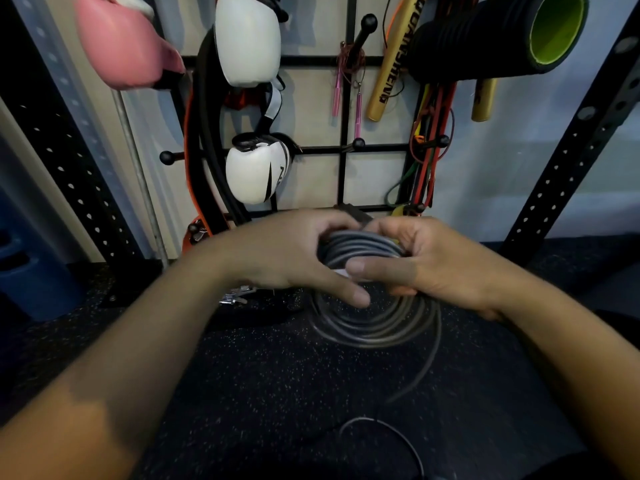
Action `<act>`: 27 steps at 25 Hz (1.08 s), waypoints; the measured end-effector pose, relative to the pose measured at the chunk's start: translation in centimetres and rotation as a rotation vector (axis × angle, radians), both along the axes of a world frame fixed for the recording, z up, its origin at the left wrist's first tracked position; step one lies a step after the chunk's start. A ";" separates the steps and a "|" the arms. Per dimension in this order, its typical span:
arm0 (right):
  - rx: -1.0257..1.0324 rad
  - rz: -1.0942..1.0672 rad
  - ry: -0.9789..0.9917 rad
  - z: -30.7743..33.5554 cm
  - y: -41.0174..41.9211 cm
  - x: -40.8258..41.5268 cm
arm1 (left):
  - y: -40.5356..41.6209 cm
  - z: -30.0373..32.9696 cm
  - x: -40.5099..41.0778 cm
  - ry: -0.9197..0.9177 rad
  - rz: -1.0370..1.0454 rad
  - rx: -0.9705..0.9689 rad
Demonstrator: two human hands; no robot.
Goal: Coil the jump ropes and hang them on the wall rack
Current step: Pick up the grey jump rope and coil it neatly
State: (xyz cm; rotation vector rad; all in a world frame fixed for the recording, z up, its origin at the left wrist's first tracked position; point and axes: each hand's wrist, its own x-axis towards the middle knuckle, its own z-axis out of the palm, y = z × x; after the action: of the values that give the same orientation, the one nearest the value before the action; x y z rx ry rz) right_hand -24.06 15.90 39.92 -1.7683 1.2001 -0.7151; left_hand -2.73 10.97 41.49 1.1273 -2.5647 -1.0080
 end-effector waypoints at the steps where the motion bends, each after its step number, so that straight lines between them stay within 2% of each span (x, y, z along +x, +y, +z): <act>1: -0.032 -0.009 0.012 -0.1 -0.1 0.3 | 0.0 -0.4 -0.5 0.022 0.015 0.014; 4: -0.146 -0.064 -0.021 -0.3 -0.6 0.5 | 0.4 -1.3 -1.5 0.155 0.097 0.157; 7: -0.153 -0.023 -0.084 -0.9 -0.8 0.9 | 0.7 -1.3 -1.7 0.141 0.093 0.020; 11: -0.241 -0.100 -0.089 -1.2 -1.1 0.5 | 1.1 -1.3 -1.8 0.229 0.059 0.166; 14: -0.362 -0.137 -0.010 -1.2 -1.0 0.5 | 1.0 -1.7 -2.0 0.262 0.057 0.174; 17: -0.374 -0.231 -0.061 -0.5 -0.6 0.0 | 0.8 -1.3 -1.6 0.339 0.057 0.189; 19: -0.299 -0.358 -0.110 0.0 -0.6 -1.2 | 0.7 -0.9 -1.1 0.566 0.098 0.305; 21: -0.238 -0.413 -0.135 -0.4 -1.0 -2.3 | 0.6 -0.8 -1.4 0.933 0.166 0.443; 24: -0.095 -0.230 -0.350 -1.8 -1.2 -1.5 | 0.7 -0.8 -3.2 1.492 0.376 0.579; 26: 0.016 -0.103 -0.509 -2.7 -0.9 0.7 | 1.0 -1.1 -4.3 1.675 0.566 0.596; 27: 0.032 -0.092 -0.557 -3.1 -0.5 2.0 | 1.0 -1.7 -4.7 1.659 0.635 0.582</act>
State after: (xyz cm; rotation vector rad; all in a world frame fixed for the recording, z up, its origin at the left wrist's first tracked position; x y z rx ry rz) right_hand -22.04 15.39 36.79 -1.3608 0.9038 -1.1439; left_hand -7.43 12.01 39.77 0.5394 -0.5969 -1.4998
